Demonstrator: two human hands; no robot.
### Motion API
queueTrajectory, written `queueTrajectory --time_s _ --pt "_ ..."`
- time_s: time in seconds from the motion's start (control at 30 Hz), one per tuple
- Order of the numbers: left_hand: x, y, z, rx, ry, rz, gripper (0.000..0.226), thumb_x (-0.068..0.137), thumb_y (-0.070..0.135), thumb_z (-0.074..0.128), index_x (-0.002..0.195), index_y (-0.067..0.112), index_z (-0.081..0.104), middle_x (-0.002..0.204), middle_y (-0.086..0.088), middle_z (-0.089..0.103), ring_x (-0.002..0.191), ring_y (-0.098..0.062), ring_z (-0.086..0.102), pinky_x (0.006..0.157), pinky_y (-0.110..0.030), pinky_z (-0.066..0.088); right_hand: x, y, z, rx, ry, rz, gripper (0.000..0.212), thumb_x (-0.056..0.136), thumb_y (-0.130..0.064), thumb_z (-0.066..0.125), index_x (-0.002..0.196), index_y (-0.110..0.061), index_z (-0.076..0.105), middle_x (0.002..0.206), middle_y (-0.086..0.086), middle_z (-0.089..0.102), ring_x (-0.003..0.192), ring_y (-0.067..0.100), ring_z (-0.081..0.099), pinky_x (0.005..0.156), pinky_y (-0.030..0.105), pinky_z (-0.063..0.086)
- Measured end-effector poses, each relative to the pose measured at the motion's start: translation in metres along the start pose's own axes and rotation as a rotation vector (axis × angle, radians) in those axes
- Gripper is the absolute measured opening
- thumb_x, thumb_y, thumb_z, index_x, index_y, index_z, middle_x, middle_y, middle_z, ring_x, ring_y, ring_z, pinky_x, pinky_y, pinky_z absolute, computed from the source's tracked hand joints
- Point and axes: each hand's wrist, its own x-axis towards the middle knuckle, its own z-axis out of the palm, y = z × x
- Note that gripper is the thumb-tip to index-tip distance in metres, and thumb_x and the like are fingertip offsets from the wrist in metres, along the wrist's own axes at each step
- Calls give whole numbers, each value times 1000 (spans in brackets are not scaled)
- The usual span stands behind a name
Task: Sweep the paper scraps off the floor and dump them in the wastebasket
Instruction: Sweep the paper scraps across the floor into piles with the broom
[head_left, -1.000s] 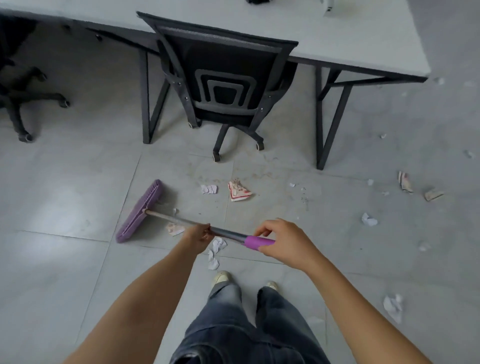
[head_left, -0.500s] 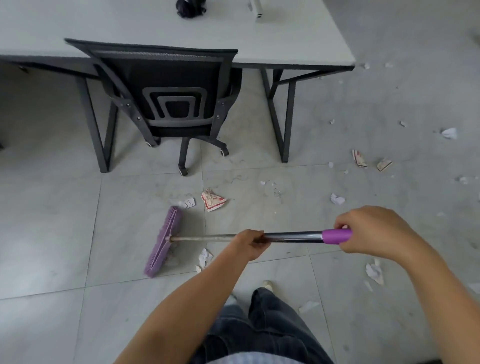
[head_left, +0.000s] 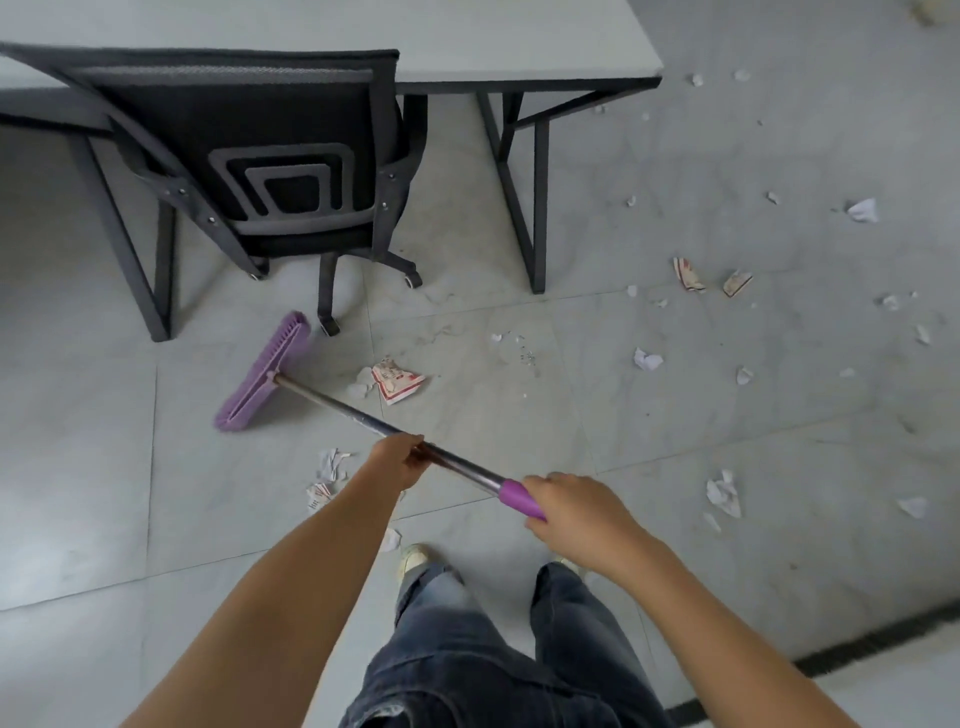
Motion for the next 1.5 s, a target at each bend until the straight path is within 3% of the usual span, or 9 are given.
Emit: queueTrajectory --time_s 0.27,0.4,0.6,0.73,0.8,0.93,1.2,1.4,1.5 --pt "1 -60 62 179 68 47 21 93 -6 49 73 -3 47 60 -15 59 64 -20 51 90 -32 47 -15 81 16 4 -90 -46 25 92 -10 41 114 -4 50 87 6 45 74 22 45 53 28 33" --pt "-12 -151 165 52 52 4 30 94 -11 44 71 8 43 63 -7 46 58 -11 42 48 -22 49 -62 201 21 -41 -169 -74 21 88 -7 43 107 -3 53 79 6 43 73 23 45 49 22 25" --pt "-41 -255 265 -84 -33 -69 24 96 -11 37 76 -1 43 78 -15 43 66 -25 48 92 -29 46 -134 319 15 15 -276 23 21 85 -17 53 97 -18 36 79 -1 42 64 11 43 53 20 33" --pt "-61 -297 320 -233 -152 -139 24 96 -9 38 74 -1 44 76 -15 47 66 -22 48 48 -28 53 -173 390 -1 49 -223 67 26 78 -19 56 103 -19 48 87 1 54 62 9 44 55 22 36" --pt "-72 -299 328 -228 -162 -119 24 97 -8 39 74 -2 44 75 -15 48 66 -21 49 54 -29 52 -179 407 -10 66 -202 80 28 76 -21 58 103 -23 51 90 1 59 65 12 49 60 24 40" --pt "-77 -285 302 -321 -114 -56 21 96 -8 39 77 -4 45 77 -17 48 68 -24 49 93 -32 43 -166 392 -15 139 -190 -14 31 76 -20 61 106 -23 54 93 2 61 67 13 52 60 24 41" --pt "-53 -242 159 -396 116 79 30 99 -3 35 70 -4 43 42 -17 56 65 -21 46 107 -33 34 -100 262 9 60 -224 -343 33 80 -14 58 112 -7 54 92 7 51 76 22 49 63 29 39" --pt "-33 -248 78 -521 198 54 27 100 -3 32 76 -2 43 79 -18 43 80 -27 52 109 -25 36 -76 187 27 -61 -253 -496 20 83 -10 51 103 -4 54 85 9 47 76 26 46 57 28 35" --pt "-26 -261 67 -619 204 -29 26 101 -1 30 79 -4 42 93 -22 48 117 -28 53 97 -22 44 -73 174 31 -167 -278 -558 22 84 -5 49 105 -4 53 73 7 42 74 26 44 47 25 26"
